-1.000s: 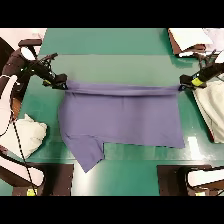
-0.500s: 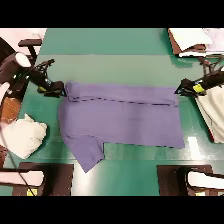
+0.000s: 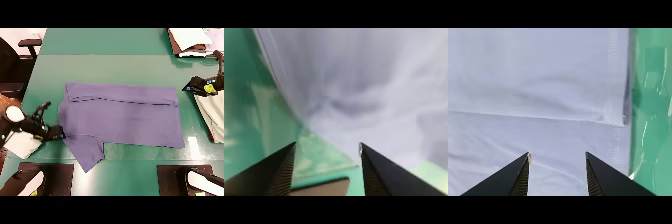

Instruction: Fold the shirts.

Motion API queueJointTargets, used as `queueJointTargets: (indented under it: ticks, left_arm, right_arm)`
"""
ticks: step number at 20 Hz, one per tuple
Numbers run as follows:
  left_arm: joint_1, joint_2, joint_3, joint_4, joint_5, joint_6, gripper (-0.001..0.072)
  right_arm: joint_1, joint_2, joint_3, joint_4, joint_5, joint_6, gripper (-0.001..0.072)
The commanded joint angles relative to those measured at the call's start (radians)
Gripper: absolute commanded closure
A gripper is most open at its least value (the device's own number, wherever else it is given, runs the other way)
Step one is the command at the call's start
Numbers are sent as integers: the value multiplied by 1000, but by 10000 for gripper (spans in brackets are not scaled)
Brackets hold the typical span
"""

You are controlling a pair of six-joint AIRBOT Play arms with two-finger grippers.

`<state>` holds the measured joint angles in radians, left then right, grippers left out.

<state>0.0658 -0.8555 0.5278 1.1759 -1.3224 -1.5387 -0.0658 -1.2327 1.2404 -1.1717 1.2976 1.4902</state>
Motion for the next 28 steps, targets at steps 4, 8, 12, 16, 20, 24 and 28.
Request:
queueJointTargets:
  ticks: [4,8,12,16,20,24,28]
  left_arm:
    - [0,71,-199,-140,111,-32,232]
    - [-26,71,-237,-222,224,-24,233]
    - [-89,71,-224,-292,259,27,680]
    - [-89,71,-153,-277,195,35,681]
    - [-89,71,-78,-275,199,55,681]
    - [-89,71,-71,-275,204,55,680]
    - [-89,71,-71,-272,202,55,680]
  right_arm:
    - [10,10,-2,3,-4,0,306]
    - [10,10,-2,3,-4,0,306]
    - [-12,11,-5,-6,98,-24,306]
    - [-153,116,-219,-63,167,-45,305]
    - [-379,251,-568,-112,196,-45,106]
    - [-488,299,-785,-101,156,-45,142]
    - [-425,236,-791,-27,92,-45,307]
